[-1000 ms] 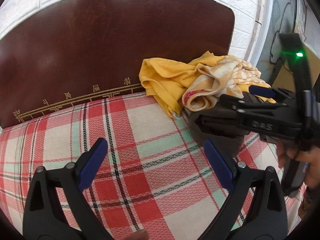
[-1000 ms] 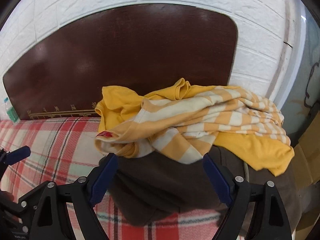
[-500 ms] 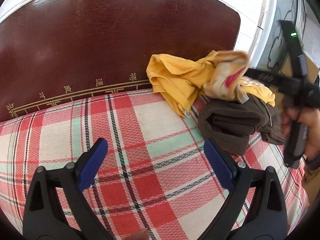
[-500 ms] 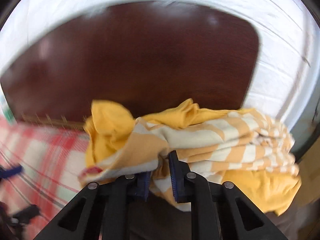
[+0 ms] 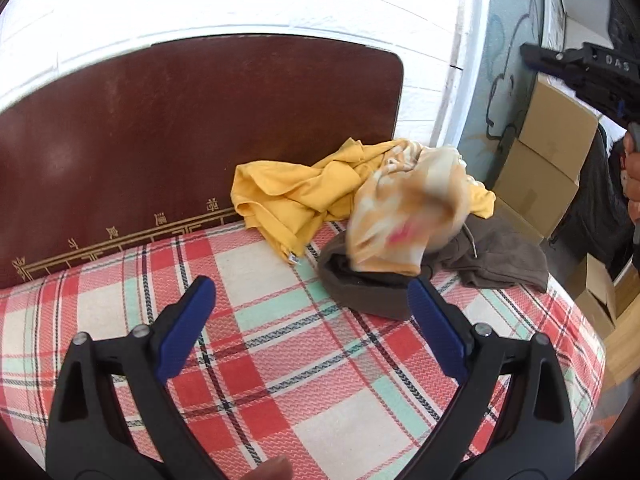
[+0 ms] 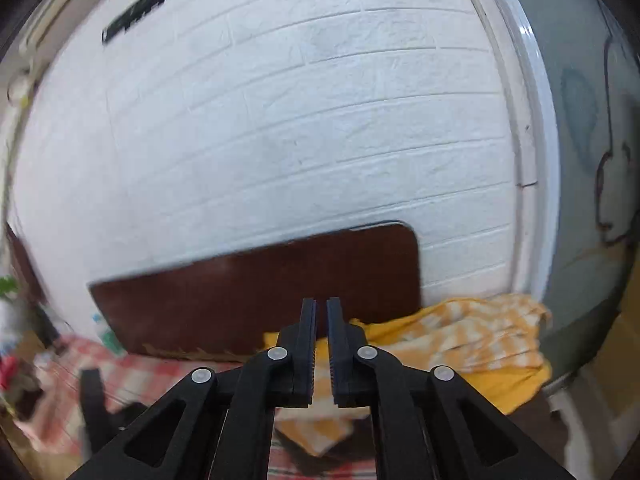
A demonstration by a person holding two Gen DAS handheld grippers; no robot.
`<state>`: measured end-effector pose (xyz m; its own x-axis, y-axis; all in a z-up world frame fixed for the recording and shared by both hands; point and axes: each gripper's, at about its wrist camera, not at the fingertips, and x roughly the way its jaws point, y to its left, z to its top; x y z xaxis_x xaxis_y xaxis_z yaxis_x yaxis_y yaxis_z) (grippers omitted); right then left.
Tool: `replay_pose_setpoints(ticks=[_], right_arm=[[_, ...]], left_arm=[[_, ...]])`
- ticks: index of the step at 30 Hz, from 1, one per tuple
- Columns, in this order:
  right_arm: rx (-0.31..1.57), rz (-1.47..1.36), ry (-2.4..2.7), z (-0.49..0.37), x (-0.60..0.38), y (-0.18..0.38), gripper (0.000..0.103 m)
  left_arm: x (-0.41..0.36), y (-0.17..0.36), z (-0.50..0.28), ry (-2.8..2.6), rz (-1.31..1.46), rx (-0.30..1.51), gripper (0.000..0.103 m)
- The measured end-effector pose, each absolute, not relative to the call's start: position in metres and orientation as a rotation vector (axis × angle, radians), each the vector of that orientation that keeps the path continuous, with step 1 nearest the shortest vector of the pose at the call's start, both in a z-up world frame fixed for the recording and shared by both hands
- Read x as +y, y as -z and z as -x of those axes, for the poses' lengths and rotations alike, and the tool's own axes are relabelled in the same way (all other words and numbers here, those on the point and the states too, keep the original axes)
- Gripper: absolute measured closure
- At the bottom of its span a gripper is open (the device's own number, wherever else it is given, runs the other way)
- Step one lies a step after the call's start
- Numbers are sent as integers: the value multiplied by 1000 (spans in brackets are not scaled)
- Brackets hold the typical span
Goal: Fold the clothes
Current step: 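Reach the right tool into the pile and grasp the striped sweater, then lift the striped sweater up off the pile with the right tool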
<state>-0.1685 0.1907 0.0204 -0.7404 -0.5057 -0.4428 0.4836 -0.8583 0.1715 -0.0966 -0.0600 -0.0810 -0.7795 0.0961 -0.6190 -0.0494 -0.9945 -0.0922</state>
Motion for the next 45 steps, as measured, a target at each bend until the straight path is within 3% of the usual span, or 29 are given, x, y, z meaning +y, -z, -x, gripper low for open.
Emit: replay_pose_setpoints(ticks=[2,4,7,10,14,15,16,17,18,20,24,27,35,45], right_arm=[[24,-807,2523,175,183,4,57],[87,-971,2518,179,175,42,46],[-82,-1199,2436,192,172,96,28],[-283,-1334,2369,197,173,136,24],[-313,-1376,2346,199,157,159,23],[-279,-1360,2365,200,152,160,23],[-240,-1338,2391,201,148,159,31],[-199,-1311,2421,201,145,157,61],[-203,-1291,2425,206,145,156,77],[-374,-1253,2374,213,163,150,91],[-729,-1053,2300,211,213,121,93],[-859,-866,2250,195,246,87,93],[-831,-561,2211,131,293,0,94],[-656,-334,2134,34,285,-110,94]], left_arm=[[-56,83,94,-2881,1023,-99,6],[-55,88,93,-2879,1041,-90,6],[-58,98,91,-2865,1095,-100,6],[-65,106,87,-2856,1134,-126,6],[-71,114,88,-2856,1165,-131,6],[-72,116,89,-2853,1175,-133,6],[-72,118,89,-2852,1180,-131,6],[-72,118,89,-2850,1183,-126,6],[-72,119,89,-2849,1185,-123,6],[-75,118,86,-2844,1181,-135,6],[-79,114,80,-2834,1160,-163,6],[-74,106,77,-2827,1146,-145,6],[-39,80,63,-2795,1072,-69,6],[-7,52,14,-2715,943,-44,6]])
